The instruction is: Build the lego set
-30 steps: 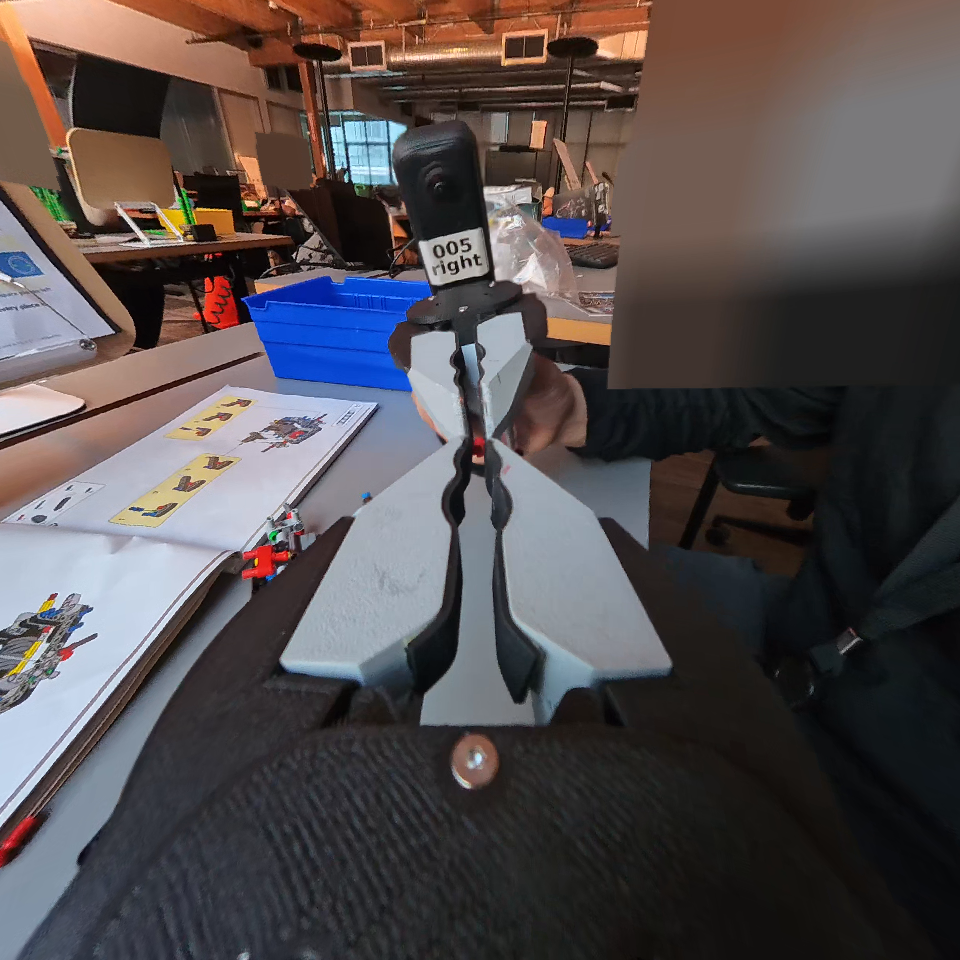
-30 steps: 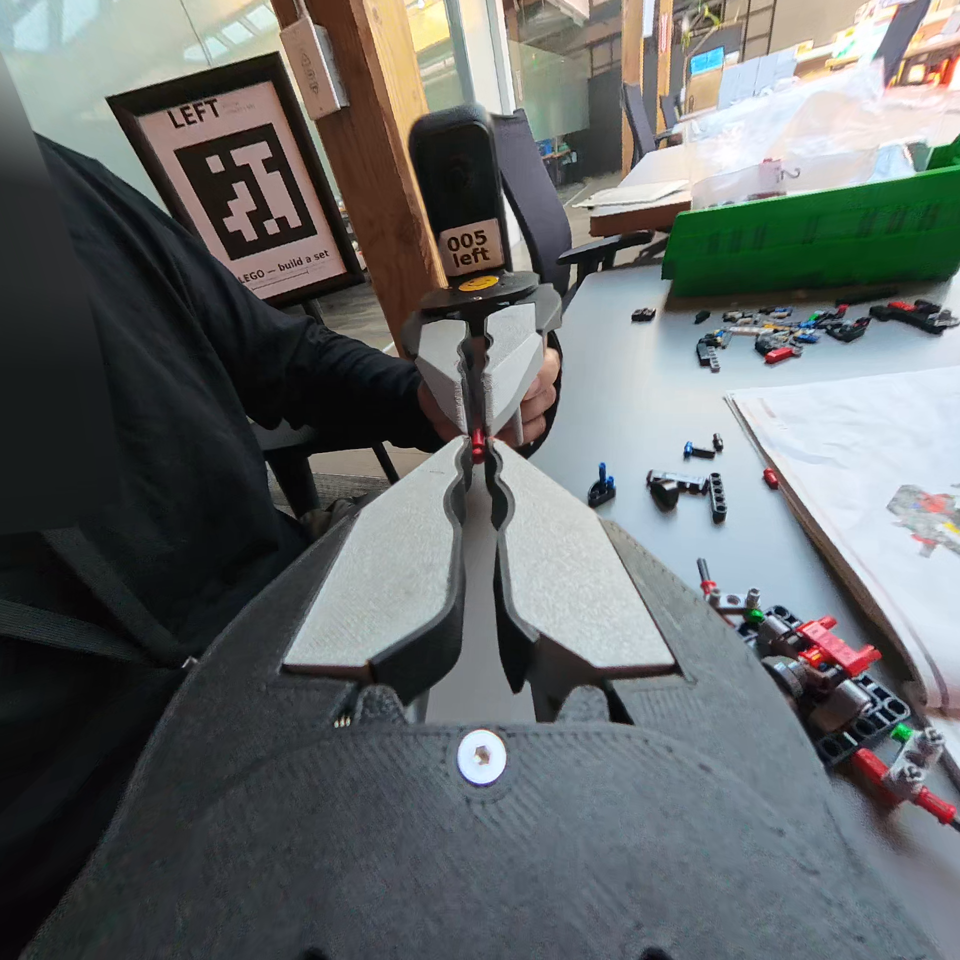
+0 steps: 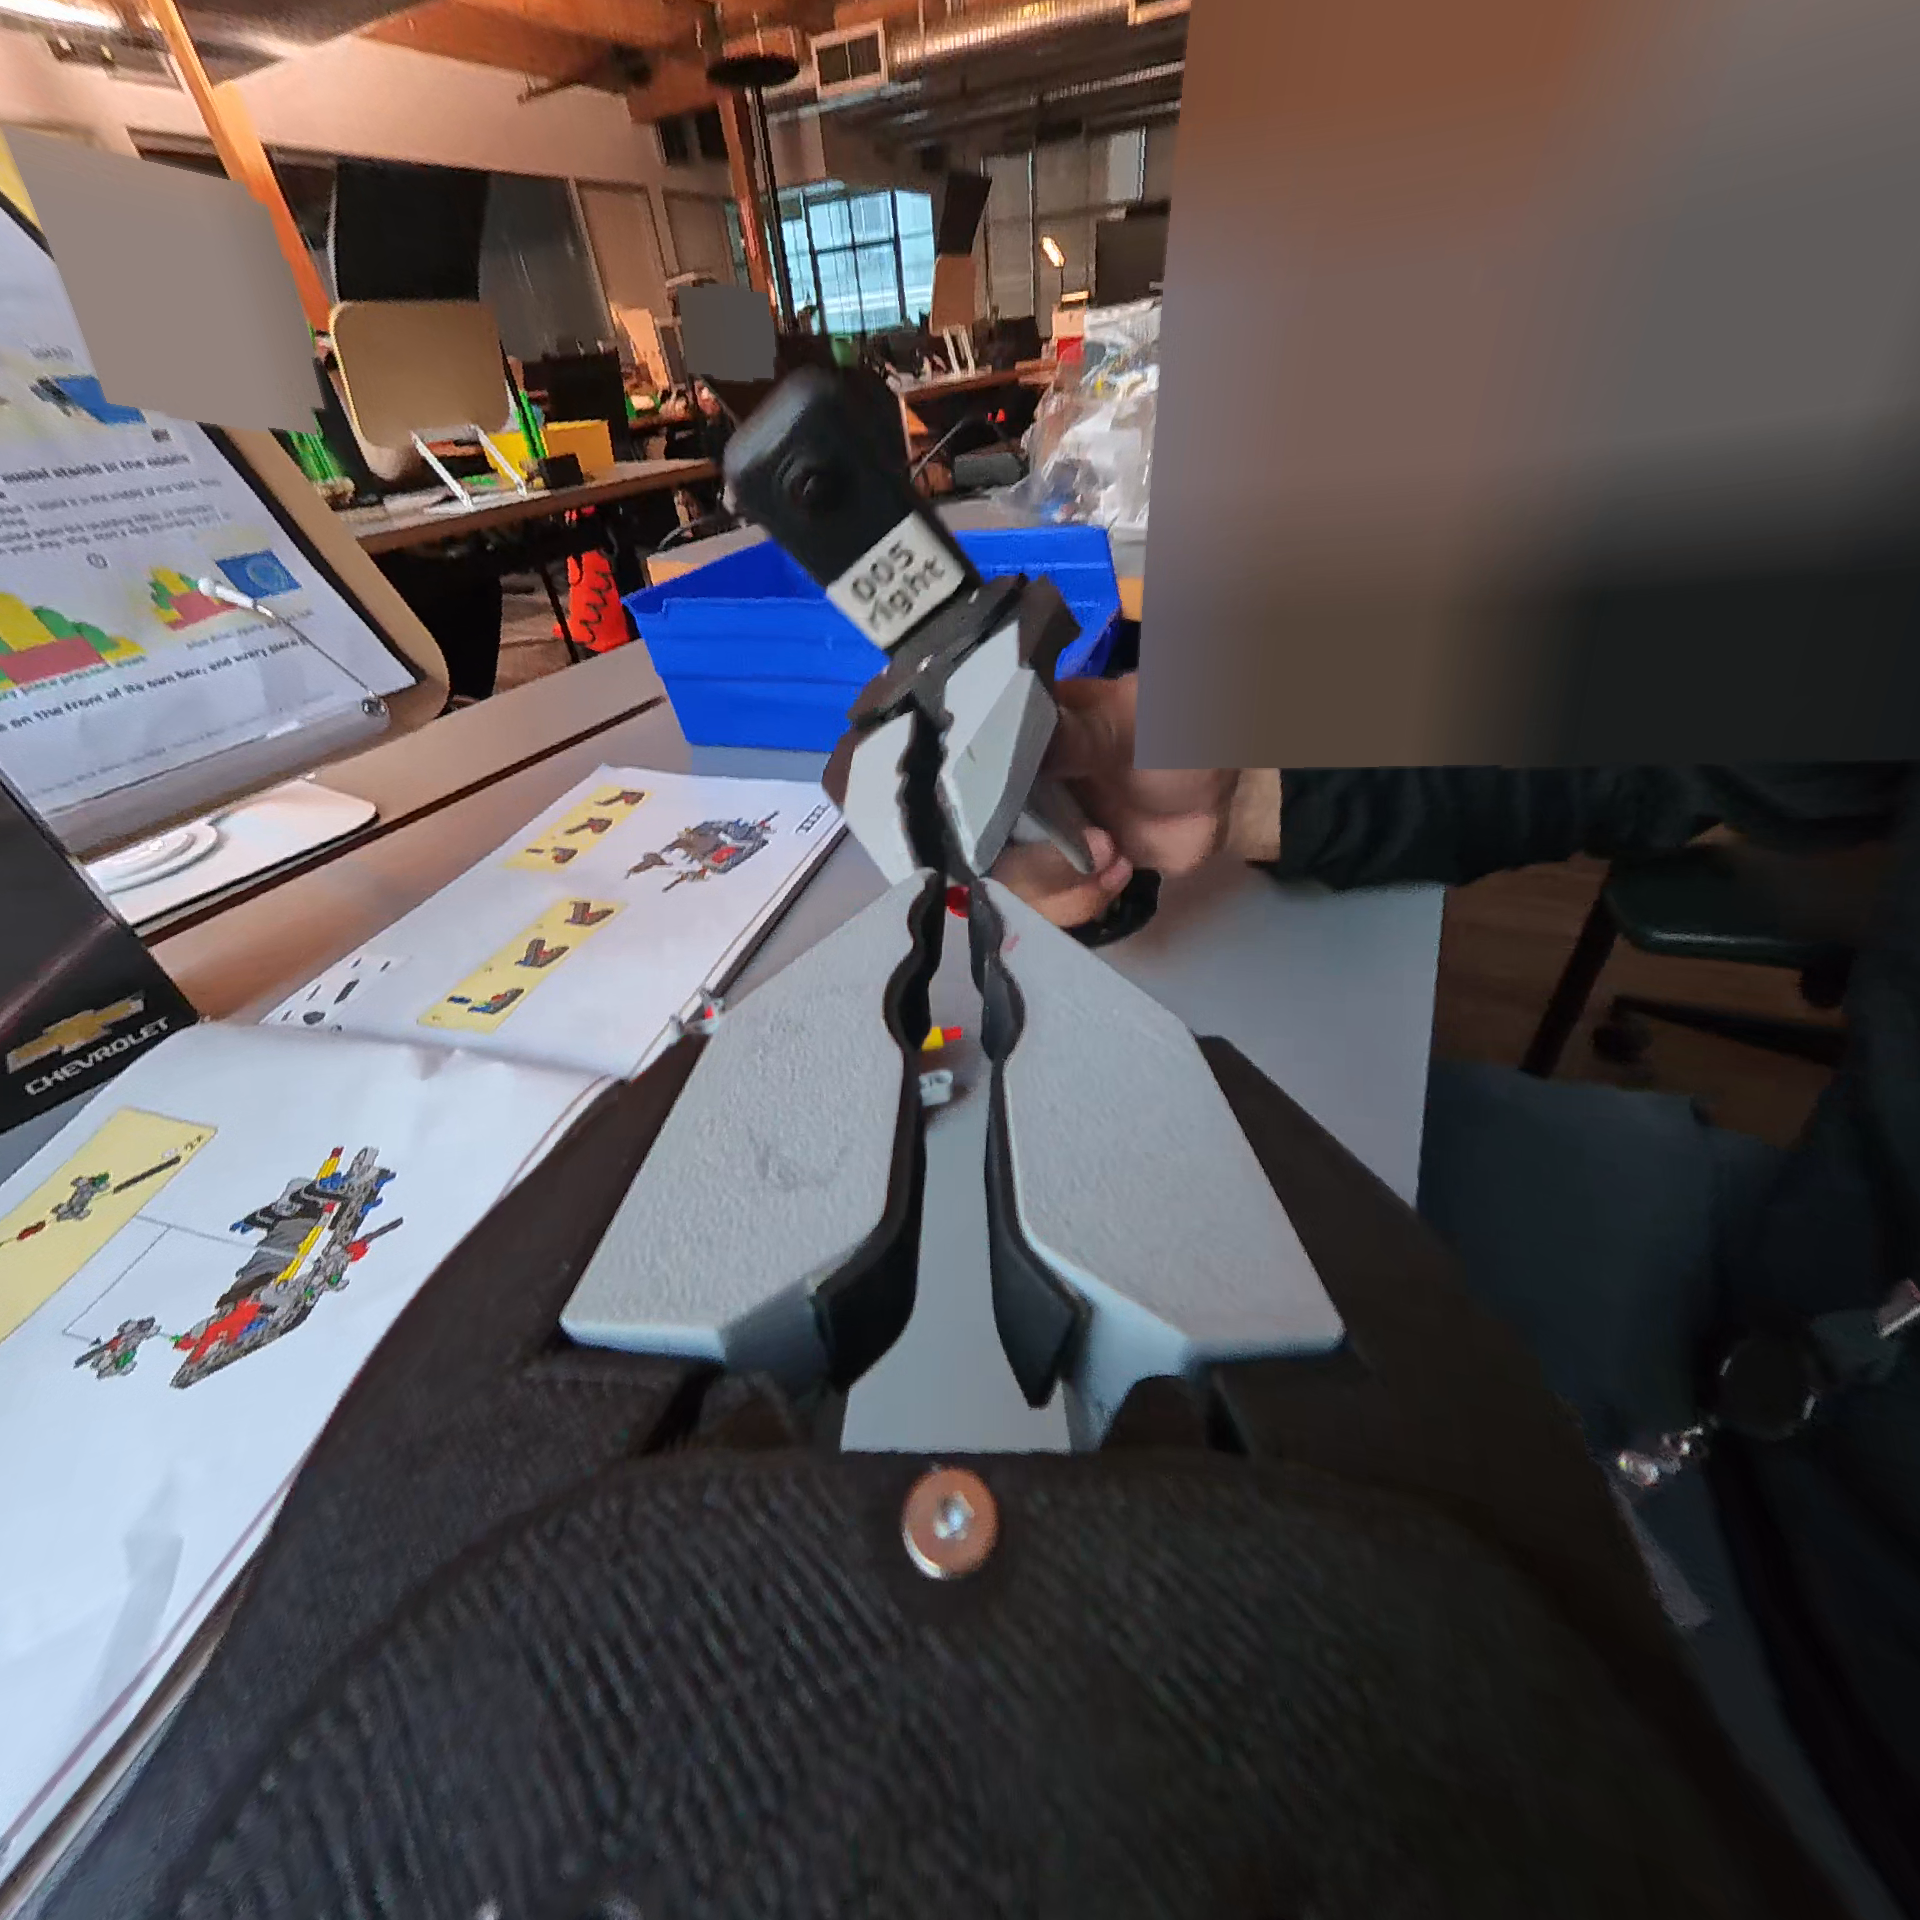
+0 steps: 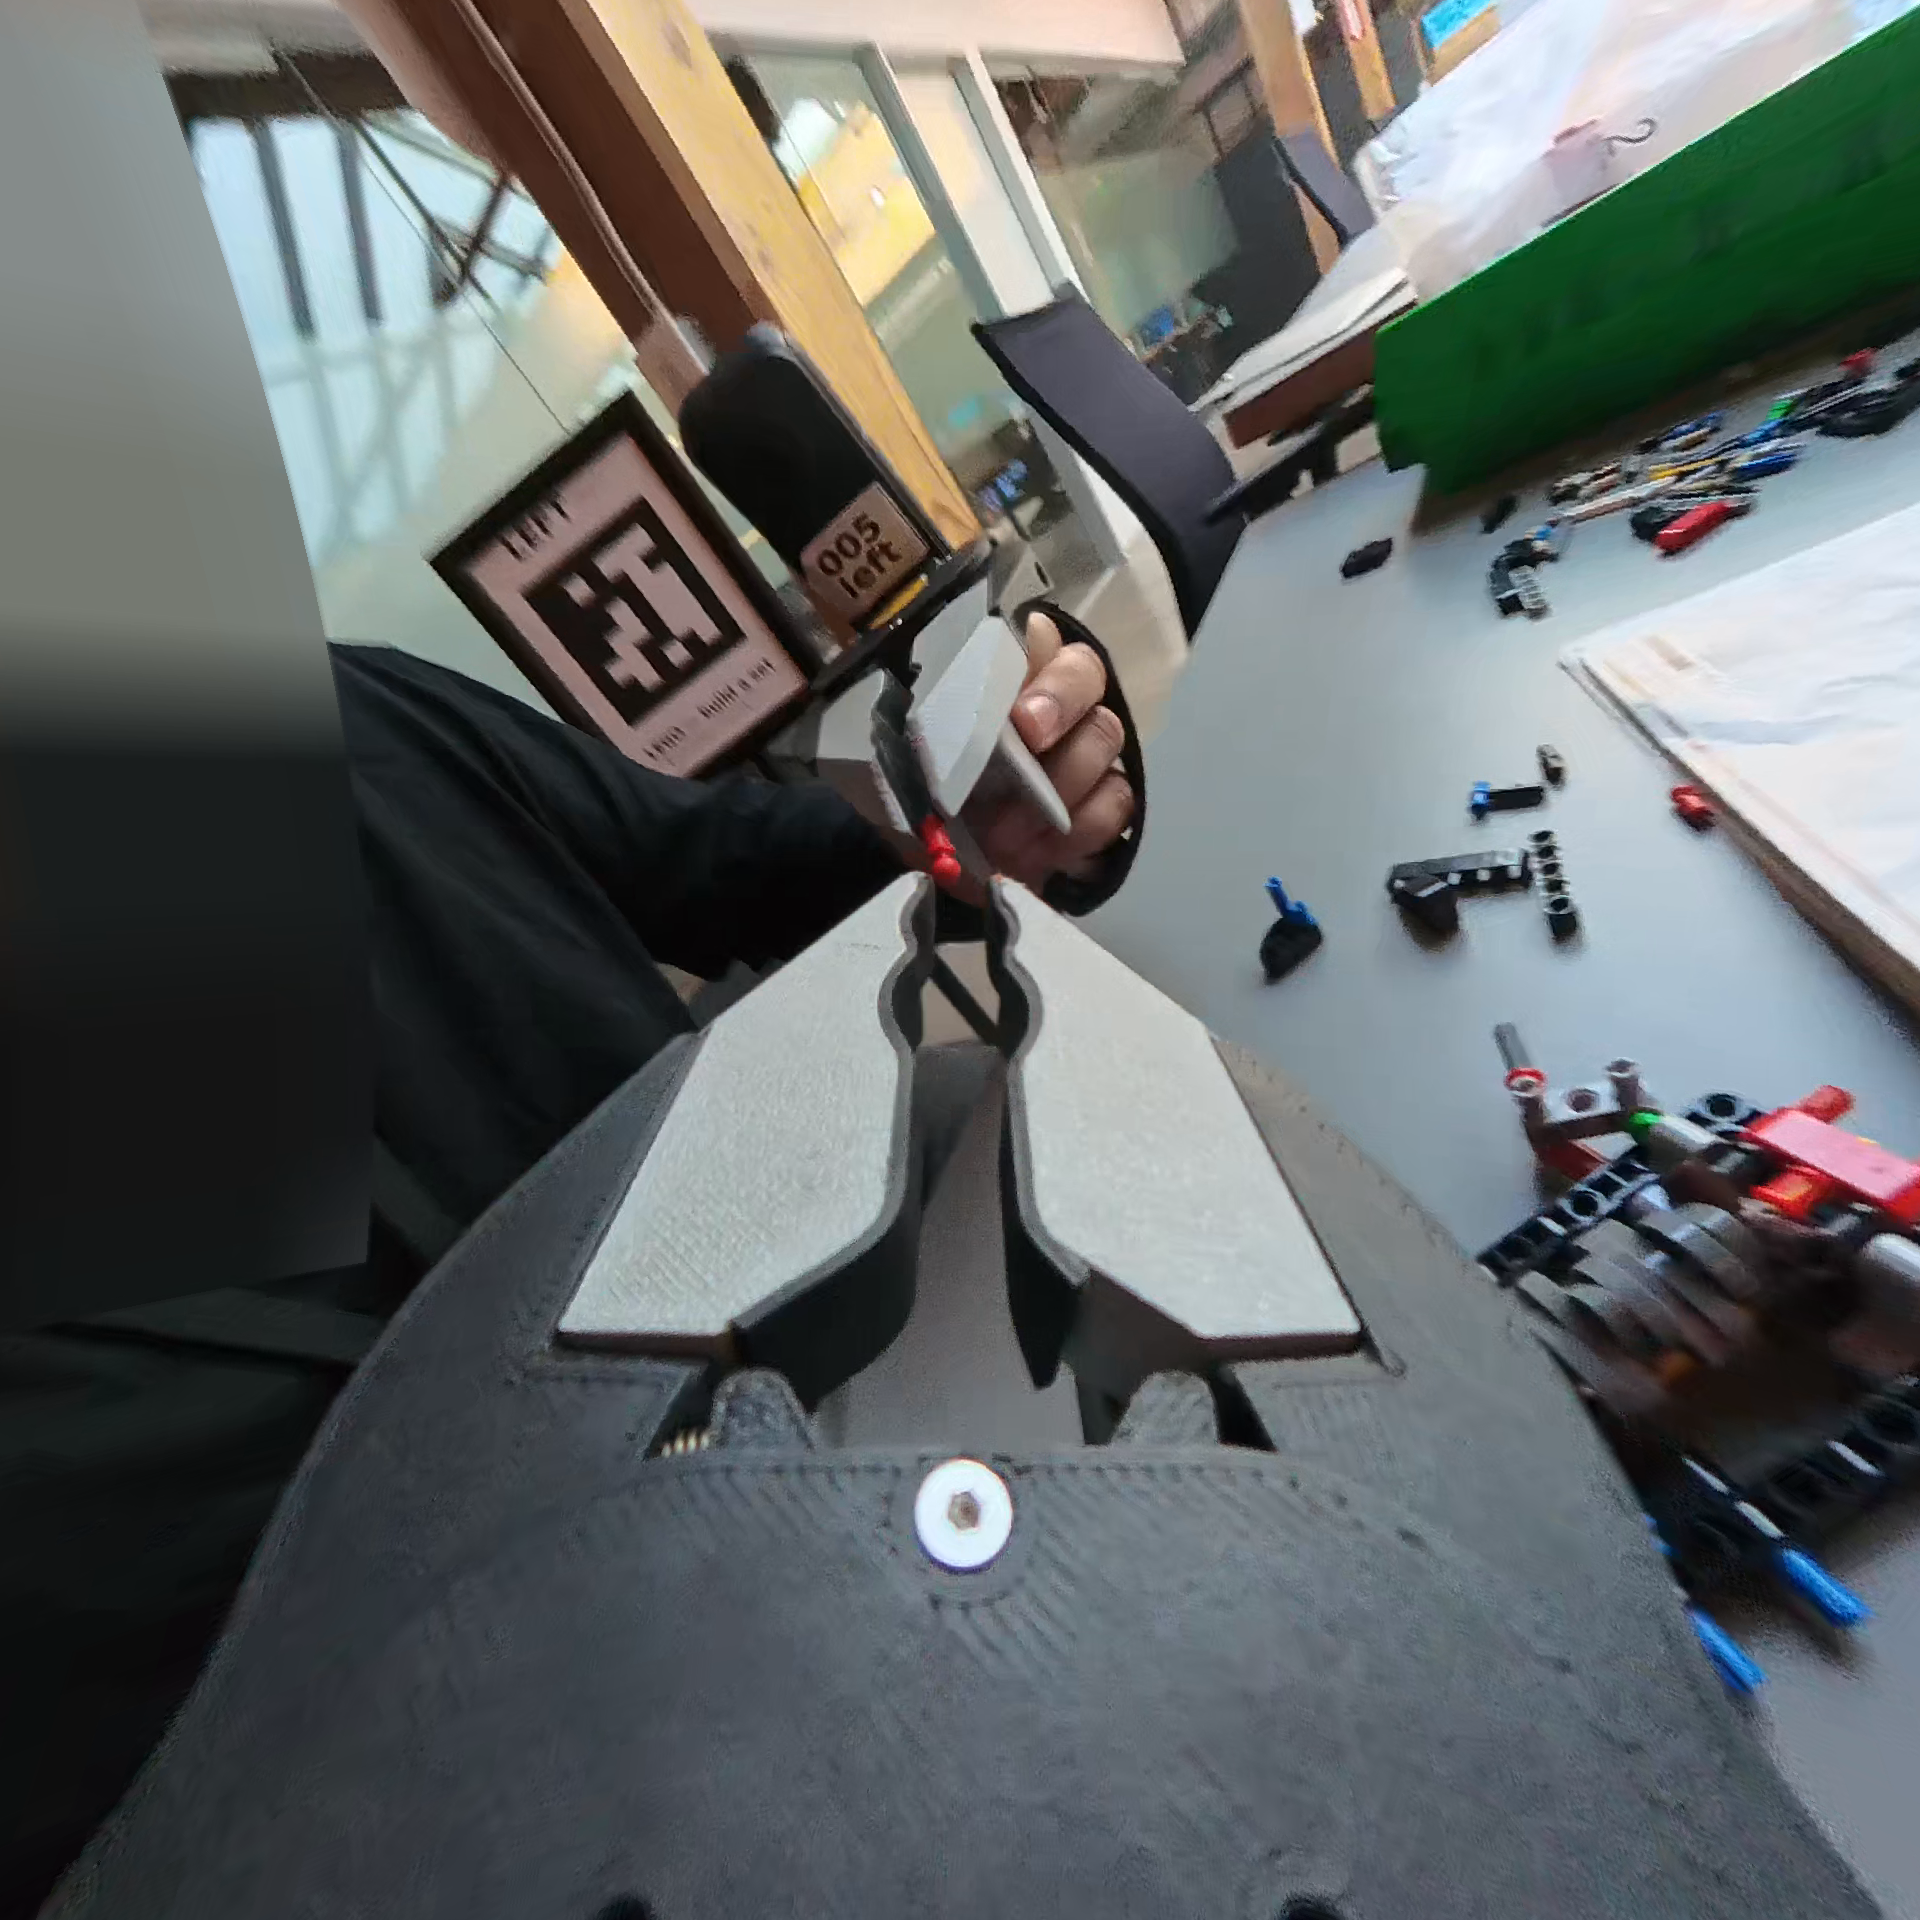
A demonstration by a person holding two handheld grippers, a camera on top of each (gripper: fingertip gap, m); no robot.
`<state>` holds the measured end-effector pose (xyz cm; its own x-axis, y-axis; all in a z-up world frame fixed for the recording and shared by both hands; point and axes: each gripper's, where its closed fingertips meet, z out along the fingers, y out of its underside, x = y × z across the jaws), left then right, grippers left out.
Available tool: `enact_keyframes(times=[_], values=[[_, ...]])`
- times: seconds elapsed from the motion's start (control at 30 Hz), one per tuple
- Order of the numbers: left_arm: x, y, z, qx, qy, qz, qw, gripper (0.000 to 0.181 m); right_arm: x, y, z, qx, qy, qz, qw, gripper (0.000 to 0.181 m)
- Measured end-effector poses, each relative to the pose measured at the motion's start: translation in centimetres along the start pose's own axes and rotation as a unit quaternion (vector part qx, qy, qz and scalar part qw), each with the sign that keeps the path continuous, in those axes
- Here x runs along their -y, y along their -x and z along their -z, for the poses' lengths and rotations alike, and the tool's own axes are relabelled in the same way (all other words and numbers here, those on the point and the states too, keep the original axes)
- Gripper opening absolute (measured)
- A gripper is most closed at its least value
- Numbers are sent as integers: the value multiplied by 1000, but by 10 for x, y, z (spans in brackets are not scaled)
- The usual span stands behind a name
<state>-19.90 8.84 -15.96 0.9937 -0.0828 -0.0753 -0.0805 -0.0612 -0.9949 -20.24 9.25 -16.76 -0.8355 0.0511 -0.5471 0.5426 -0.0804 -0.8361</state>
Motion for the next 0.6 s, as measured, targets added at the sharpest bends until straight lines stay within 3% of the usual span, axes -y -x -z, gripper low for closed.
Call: enact_keyframes(times=[0.3,0.6], values=[[18,-9,-3,14,-14,-30,999,2,7,18,-5,96,-42,-85,991,8],[12,-4,-5,27,-5,-36,999,2,6,14,-6,90,-47,-98,990,4]])
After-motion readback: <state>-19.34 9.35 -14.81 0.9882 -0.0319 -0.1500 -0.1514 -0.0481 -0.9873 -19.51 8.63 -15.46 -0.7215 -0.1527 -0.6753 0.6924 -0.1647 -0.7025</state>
